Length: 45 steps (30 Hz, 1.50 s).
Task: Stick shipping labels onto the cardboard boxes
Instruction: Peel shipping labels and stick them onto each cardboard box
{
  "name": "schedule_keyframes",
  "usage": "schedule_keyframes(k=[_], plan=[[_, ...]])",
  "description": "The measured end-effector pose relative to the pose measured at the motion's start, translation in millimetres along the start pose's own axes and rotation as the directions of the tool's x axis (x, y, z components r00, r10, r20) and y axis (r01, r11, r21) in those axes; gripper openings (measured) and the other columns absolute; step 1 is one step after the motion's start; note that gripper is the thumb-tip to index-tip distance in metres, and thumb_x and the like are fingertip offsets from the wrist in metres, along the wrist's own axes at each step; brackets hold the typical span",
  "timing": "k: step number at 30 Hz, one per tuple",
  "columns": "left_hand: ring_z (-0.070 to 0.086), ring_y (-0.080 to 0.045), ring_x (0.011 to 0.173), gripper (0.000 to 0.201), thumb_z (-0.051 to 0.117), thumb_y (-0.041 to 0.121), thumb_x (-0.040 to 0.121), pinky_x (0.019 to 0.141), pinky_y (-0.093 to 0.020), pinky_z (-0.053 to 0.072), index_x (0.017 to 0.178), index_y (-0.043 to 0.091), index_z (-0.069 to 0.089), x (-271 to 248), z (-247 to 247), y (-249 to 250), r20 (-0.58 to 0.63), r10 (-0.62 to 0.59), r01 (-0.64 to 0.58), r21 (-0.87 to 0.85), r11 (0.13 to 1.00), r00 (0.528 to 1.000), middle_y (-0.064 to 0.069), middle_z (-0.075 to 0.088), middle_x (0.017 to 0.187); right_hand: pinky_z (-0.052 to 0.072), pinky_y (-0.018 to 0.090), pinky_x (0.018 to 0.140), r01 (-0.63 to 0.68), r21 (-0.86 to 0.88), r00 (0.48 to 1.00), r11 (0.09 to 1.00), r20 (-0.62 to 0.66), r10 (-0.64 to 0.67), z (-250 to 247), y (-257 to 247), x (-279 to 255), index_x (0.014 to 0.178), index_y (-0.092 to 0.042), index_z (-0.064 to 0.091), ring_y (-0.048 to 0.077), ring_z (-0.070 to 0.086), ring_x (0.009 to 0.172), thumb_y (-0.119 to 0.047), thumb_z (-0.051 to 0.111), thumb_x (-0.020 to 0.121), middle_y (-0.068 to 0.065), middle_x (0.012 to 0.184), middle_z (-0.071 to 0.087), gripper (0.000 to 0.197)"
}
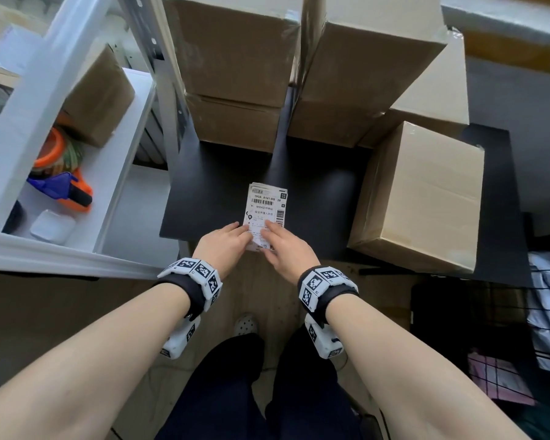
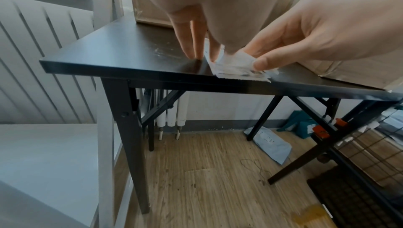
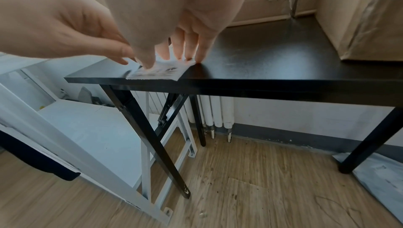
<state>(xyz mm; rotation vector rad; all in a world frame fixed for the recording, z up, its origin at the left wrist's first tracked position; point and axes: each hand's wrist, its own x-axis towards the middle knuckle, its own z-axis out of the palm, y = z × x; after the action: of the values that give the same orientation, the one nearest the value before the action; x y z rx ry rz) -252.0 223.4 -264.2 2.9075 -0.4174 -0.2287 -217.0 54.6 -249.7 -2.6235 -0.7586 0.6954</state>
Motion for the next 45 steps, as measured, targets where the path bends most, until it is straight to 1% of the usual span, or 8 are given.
schedule_keyframes(k=[8,13,23,28,32,36,40,45], plan=[[0.066,-0.027,0.072,0.009,0.068,0.015,0.082,0.044,-0.034,0.051,0.081,0.009,0.062,6.0,-5.1,0.7,-0.099,-0.11,0.099,-0.11,0.989,0.989,-0.005,0.069,0.073,0.044,0.037,0.093,-0.036,-0.024,0.999,0.999,-0.027,0.035,-4.8,-1.0,8.2,0.12,-0.012,0.058,0.027,0.052,0.122,-0.02,0.041,0.098,0.002,0.145,0.045,0.029],[0.062,-0.033,0.078,0.024,0.046,0.029,0.096,0.063,-0.039,0.047,0.101,0.01,0.06,16.1,-28.3,4.5,-0.087,-0.225,0.202,-0.216,0.955,0.97,-0.012,0.066,0.084,0.053,0.042,0.074,-0.08,-0.011,0.992,0.997,-0.101,0.078,-20.5,-4.3,12.8,0.107,-0.018,0.06,0.033,0.063,0.09,-0.018,0.043,0.095,0.008,0.104,0.068,0.021],[0.062,-0.029,0.089,0.016,0.052,0.027,0.091,0.074,-0.039,0.049,0.102,0.016,0.058,59.9,-107.7,13.3,-0.123,-0.242,0.181,-0.372,0.91,0.962,-0.007,0.069,0.095,0.049,0.036,0.09,-0.051,0.283,0.922,0.958,-0.355,0.153,-119.4,-8.0,2.2,0.106,-0.015,0.071,0.029,0.064,0.101,-0.014,0.054,0.092,0.01,0.107,0.072,0.023],[0.06,-0.024,0.103,0.019,0.055,0.025,0.09,0.084,-0.037,0.049,0.108,0.02,0.06,74.9,-131.1,18.1,-0.008,-0.254,0.235,-0.352,0.906,0.967,-0.001,0.067,0.111,0.044,0.025,0.081,0.006,0.496,0.899,0.869,-0.383,0.212,-152.1,5.0,1.0,0.098,-0.007,0.072,0.016,0.061,0.09,-0.009,0.059,0.089,0.005,0.094,0.069,0.016],[0.061,-0.02,0.094,0.013,0.06,0.03,0.087,0.082,-0.035,0.051,0.095,0.021,0.065,79.4,-138.7,21.0,0.051,-0.322,0.318,-0.365,0.875,0.945,0.0,0.068,0.104,0.041,0.024,0.077,0.021,0.601,0.879,0.799,-0.393,0.272,-175.6,22.7,-2.1,0.094,-0.007,0.069,0.013,0.055,0.083,-0.01,0.06,0.089,0.002,0.086,0.063,0.011],[0.06,-0.019,0.088,0.011,0.06,0.029,0.088,0.079,-0.032,0.049,0.089,0.019,0.064,86.2,-151.6,29.7,0.001,-0.375,0.341,-0.42,0.841,0.927,-0.002,0.068,0.096,0.048,0.031,0.082,-0.035,0.58,0.865,0.814,-0.391,0.316,-192.2,46.6,1.5,0.093,-0.013,0.069,0.017,0.059,0.085,-0.02,0.065,0.087,0.002,0.089,0.065,0.01],[0.063,-0.019,0.092,0.01,0.058,0.024,0.089,0.084,-0.035,0.051,0.092,0.02,0.067,93.3,-169.8,36.7,-0.08,-0.376,0.305,-0.442,0.844,0.923,0.0,0.07,0.097,0.045,0.037,0.102,-0.102,0.509,0.855,0.855,-0.394,0.337,-203.2,53.5,3.2,0.124,-0.014,0.055,0.021,0.056,0.115,-0.023,0.071,0.082,0.005,0.123,0.06,0.046],[0.064,-0.019,0.094,0.016,0.057,0.023,0.09,0.087,-0.035,0.051,0.096,0.019,0.071,101.8,-188.4,48.7,-0.116,-0.329,0.256,-0.415,0.873,0.937,0.0,0.071,0.098,0.04,0.033,0.102,-0.005,0.213,0.867,0.977,-0.487,0.11,-217.4,42.0,7.6,0.123,-0.019,0.058,0.019,0.049,0.121,-0.023,0.07,0.081,0.001,0.131,0.053,0.043]])
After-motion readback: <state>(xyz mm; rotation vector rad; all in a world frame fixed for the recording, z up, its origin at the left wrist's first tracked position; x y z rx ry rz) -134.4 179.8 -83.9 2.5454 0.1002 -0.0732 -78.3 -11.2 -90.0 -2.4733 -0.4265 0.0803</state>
